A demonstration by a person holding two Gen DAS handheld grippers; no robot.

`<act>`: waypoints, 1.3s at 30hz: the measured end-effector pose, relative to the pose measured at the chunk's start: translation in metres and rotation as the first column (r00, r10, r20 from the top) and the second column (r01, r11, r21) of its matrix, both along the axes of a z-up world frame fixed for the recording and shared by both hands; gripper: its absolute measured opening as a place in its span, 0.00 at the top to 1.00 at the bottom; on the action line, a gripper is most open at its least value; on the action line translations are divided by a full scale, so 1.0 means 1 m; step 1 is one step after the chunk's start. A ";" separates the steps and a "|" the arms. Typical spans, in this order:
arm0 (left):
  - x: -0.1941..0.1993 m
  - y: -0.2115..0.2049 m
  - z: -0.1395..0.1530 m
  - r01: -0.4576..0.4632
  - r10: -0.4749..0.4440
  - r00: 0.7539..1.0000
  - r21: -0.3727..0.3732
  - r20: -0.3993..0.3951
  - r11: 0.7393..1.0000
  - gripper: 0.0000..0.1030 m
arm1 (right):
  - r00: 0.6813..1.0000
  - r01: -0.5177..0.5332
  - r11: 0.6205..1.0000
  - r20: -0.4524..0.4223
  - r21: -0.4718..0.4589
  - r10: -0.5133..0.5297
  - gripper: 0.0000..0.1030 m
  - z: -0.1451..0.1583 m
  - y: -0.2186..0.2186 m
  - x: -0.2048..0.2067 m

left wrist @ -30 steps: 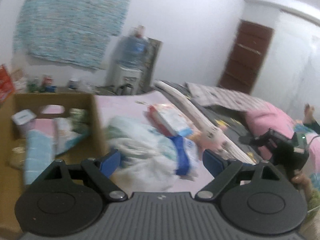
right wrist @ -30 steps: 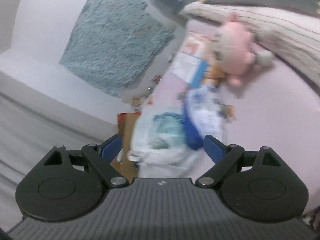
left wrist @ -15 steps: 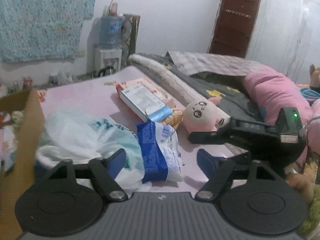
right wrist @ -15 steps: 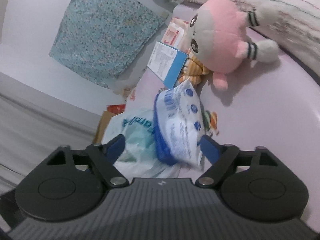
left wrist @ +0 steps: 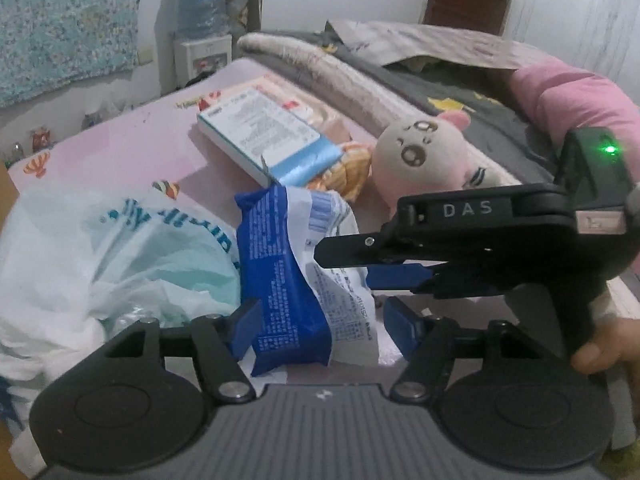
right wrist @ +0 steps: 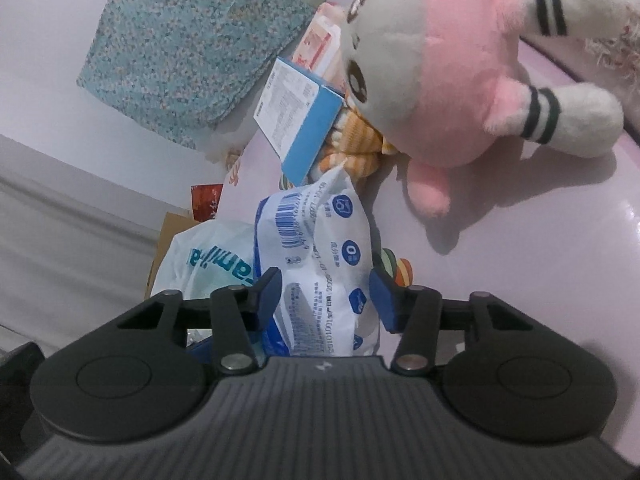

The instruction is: Organize soft objects

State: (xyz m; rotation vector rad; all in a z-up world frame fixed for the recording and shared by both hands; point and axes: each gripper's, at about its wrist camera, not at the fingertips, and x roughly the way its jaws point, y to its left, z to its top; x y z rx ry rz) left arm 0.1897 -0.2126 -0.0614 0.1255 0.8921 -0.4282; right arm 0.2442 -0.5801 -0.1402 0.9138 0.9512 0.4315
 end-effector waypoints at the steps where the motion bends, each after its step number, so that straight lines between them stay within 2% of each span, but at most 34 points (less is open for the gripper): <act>1: 0.001 -0.001 -0.002 -0.002 0.002 1.000 -0.001 -0.003 1.000 0.30 | 1.000 -0.004 1.000 -0.002 0.001 0.004 0.58 -0.001 0.000 0.000; 3: 0.003 -0.005 -0.003 0.000 0.000 1.000 0.001 -0.010 1.000 0.27 | 1.000 -0.007 1.000 -0.010 0.010 0.007 0.63 -0.004 -0.001 -0.001; 11: -0.008 -0.025 -0.003 0.060 -0.061 0.997 -0.015 -0.053 0.998 0.23 | 0.998 -0.014 0.993 -0.053 0.116 0.020 0.68 -0.016 -0.013 -0.018; 26: -0.051 -0.032 0.000 0.129 -0.139 0.984 -0.090 -0.109 0.988 0.21 | 0.999 -0.004 0.994 -0.050 0.105 0.009 0.68 -0.009 -0.031 -0.076; 36: -0.092 -0.020 0.003 0.184 -0.210 0.965 -0.171 -0.154 0.968 0.21 | 0.997 -0.010 0.993 -0.073 0.120 0.019 0.68 -0.010 -0.036 -0.135; 39: -0.102 -0.013 0.002 0.203 -0.246 0.950 -0.219 -0.191 0.954 0.23 | 0.996 -0.015 0.993 -0.083 0.117 0.025 0.67 -0.009 -0.035 -0.153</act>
